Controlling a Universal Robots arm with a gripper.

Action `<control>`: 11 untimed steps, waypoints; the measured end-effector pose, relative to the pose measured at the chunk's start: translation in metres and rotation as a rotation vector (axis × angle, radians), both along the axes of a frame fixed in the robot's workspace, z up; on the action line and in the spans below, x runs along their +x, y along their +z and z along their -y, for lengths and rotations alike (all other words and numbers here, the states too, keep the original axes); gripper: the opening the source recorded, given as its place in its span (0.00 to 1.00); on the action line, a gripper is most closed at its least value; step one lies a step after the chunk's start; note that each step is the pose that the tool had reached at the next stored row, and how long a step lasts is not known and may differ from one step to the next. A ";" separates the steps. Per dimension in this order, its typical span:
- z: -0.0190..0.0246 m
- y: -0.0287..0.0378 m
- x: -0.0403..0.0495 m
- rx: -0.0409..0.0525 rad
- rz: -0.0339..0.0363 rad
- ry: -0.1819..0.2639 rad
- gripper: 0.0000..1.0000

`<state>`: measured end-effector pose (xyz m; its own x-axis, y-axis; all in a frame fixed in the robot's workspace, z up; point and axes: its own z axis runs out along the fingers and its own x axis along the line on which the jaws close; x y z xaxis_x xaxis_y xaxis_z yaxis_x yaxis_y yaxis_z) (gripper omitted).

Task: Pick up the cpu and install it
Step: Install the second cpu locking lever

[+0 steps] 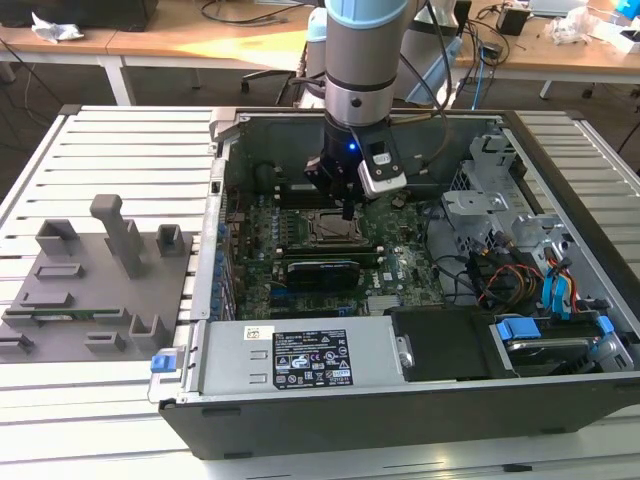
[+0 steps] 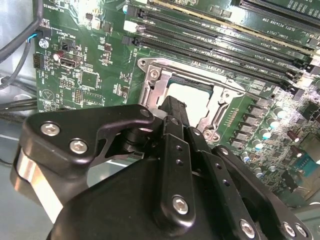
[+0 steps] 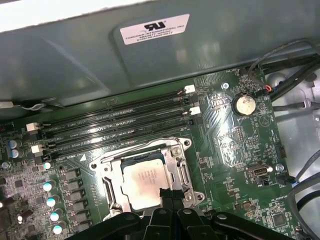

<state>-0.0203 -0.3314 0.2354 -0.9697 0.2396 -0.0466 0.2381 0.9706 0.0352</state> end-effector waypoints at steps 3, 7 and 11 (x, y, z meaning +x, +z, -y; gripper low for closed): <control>0.0006 0.0000 0.0000 -0.0001 -0.0001 0.000 0.11; 0.0032 0.0000 0.0000 0.0000 -0.0001 0.000 0.11; 0.0073 0.0000 0.0000 0.0000 -0.0001 0.000 0.11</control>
<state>-0.0203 -0.3387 0.2354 -0.9697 0.2397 -0.0465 0.2382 0.9706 0.0352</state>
